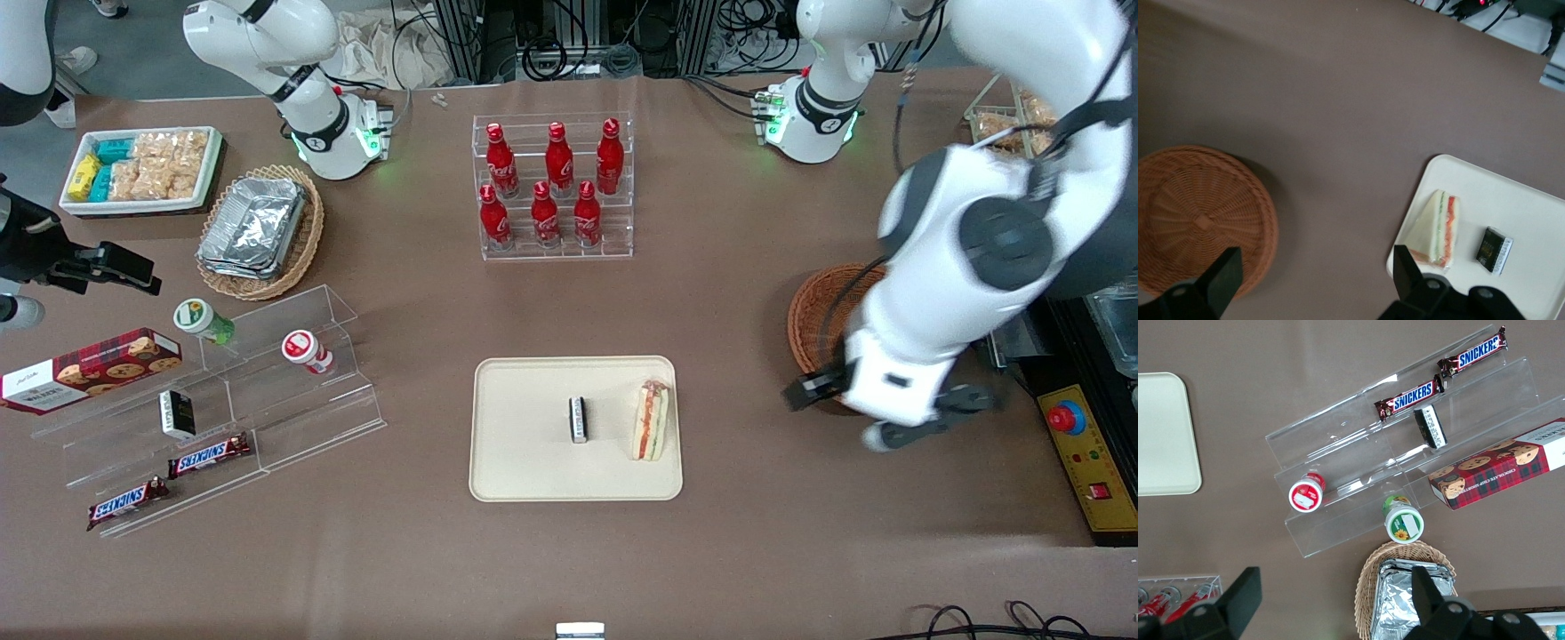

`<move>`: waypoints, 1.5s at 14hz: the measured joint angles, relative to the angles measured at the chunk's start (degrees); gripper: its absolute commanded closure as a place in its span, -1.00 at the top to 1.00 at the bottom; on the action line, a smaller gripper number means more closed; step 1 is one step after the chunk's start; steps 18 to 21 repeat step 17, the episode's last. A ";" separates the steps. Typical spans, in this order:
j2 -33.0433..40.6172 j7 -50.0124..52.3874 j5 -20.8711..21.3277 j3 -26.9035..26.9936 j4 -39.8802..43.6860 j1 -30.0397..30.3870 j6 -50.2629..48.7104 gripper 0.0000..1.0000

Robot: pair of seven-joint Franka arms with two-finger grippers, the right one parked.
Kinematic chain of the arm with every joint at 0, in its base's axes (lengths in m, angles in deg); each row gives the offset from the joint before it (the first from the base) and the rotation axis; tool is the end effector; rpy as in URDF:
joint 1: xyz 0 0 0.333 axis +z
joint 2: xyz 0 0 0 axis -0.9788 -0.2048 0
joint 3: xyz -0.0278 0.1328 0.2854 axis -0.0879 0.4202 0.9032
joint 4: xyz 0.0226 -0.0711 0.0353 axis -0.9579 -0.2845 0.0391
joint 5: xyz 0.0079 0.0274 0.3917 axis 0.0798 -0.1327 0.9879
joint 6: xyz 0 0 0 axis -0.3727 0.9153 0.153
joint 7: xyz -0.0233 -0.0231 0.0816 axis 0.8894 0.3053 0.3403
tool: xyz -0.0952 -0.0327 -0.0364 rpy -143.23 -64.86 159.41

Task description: Place sandwich from basket to tray

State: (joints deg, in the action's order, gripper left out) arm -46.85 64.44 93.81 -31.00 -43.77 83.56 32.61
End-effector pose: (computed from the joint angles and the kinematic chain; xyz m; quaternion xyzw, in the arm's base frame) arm 0.6490 -0.1713 0.5328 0.9852 0.1679 0.0324 0.0136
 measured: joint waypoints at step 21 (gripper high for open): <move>17.95 -41.39 -6.84 15.88 -16.80 1.11 -6.87 1.00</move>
